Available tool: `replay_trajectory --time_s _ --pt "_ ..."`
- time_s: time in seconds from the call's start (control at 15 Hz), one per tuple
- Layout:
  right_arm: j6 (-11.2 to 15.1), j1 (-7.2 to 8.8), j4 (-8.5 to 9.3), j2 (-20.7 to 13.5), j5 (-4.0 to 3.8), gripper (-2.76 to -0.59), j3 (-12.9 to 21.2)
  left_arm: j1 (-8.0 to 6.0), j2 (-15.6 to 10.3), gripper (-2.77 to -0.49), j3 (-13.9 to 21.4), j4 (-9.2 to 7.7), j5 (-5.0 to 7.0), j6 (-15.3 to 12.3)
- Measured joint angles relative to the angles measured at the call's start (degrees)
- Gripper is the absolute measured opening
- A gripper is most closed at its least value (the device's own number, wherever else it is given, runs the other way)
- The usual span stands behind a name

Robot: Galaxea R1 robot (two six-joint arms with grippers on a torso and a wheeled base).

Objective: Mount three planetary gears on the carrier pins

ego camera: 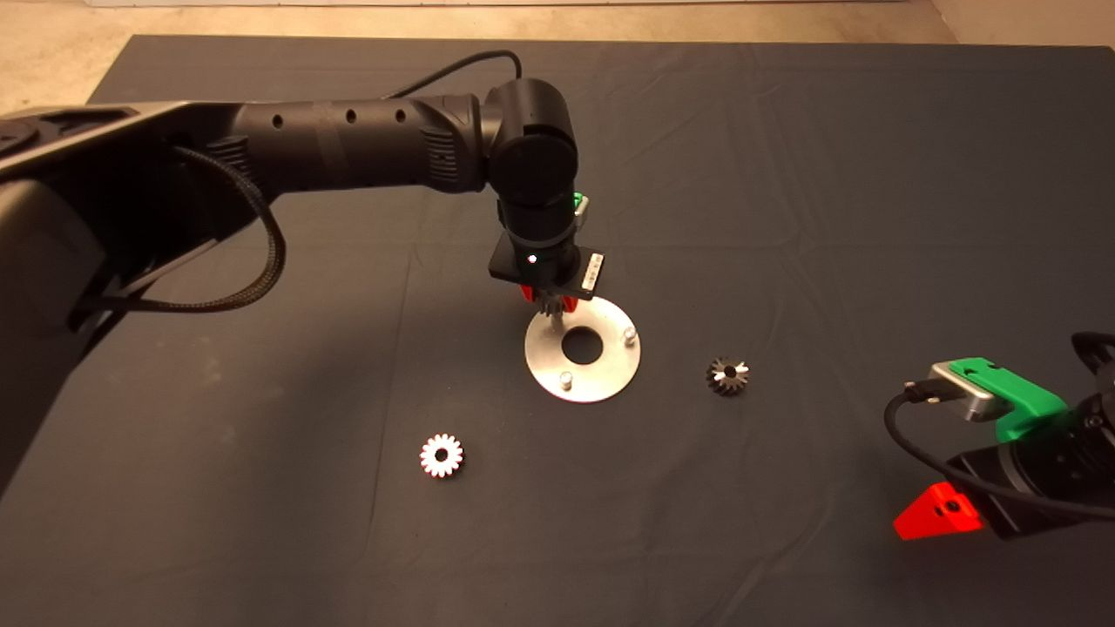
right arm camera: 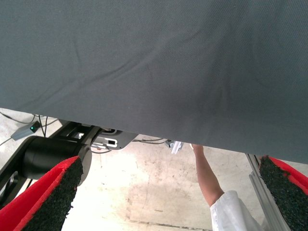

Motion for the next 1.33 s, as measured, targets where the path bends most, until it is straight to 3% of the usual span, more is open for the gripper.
replay_trajectory --time_s 1.33 --pt "0.0 0.0 0.02 0.0 0.0 -0.62 0.0 0.02 0.1 -2.4 0.0 1.24 -0.35 0.0"
